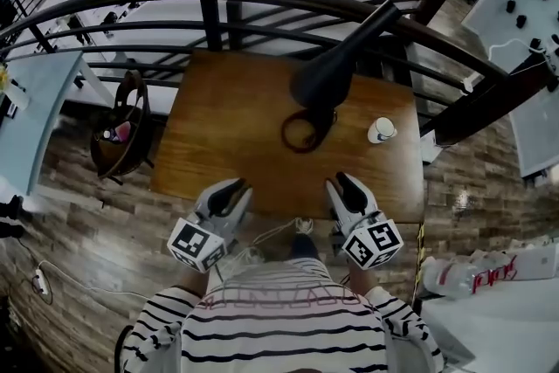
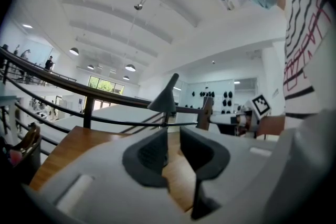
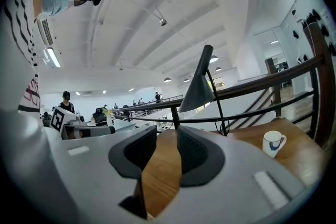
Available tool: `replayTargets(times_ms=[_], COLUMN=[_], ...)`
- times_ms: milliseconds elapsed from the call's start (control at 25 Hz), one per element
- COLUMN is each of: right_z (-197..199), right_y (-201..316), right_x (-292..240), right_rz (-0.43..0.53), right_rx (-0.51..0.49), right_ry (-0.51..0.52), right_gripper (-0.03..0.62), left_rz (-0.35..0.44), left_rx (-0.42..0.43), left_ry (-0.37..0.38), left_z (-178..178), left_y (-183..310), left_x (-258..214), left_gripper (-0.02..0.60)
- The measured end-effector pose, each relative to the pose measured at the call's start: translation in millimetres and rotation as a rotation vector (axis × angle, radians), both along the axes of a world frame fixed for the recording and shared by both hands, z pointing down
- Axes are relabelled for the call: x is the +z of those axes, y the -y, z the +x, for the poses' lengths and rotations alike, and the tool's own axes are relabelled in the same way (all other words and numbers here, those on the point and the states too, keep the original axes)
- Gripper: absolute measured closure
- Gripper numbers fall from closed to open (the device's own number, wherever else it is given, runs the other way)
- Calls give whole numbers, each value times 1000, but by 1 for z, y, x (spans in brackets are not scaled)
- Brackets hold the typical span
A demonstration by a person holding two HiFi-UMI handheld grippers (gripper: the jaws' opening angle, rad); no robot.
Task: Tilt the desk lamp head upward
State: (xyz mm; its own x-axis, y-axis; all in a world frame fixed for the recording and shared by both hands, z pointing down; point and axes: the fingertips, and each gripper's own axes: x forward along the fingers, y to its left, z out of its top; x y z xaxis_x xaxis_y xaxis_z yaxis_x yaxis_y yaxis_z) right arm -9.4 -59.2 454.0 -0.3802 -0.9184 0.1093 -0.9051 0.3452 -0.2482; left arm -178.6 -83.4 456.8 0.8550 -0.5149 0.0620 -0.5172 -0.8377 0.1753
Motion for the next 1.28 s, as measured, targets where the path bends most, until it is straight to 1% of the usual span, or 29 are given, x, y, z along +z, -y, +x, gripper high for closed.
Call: replayTargets(times_ms=[160, 400, 640, 1000, 1280], right_z=[18, 61, 102, 156, 176], right_y=[25, 66, 111, 176, 221], right_x=[4, 8, 18, 27, 39], right_rz=[-2, -15, -28, -28, -40], right_rx=[0, -17, -42, -87, -125], right_ry=[4, -48, -107, -140, -161], right_gripper=[482, 482, 478, 477, 476], left_rz=[-4, -9, -38, -65, -93], left_rx=[8, 30, 14, 1, -18], left_ry=[1, 3, -9, 13, 9], left_z=[20, 69, 112, 173, 197], left_y=[17, 45, 84, 130, 161], left_x=[1, -4, 0, 10, 13], left_gripper=[505, 457, 426, 416, 414])
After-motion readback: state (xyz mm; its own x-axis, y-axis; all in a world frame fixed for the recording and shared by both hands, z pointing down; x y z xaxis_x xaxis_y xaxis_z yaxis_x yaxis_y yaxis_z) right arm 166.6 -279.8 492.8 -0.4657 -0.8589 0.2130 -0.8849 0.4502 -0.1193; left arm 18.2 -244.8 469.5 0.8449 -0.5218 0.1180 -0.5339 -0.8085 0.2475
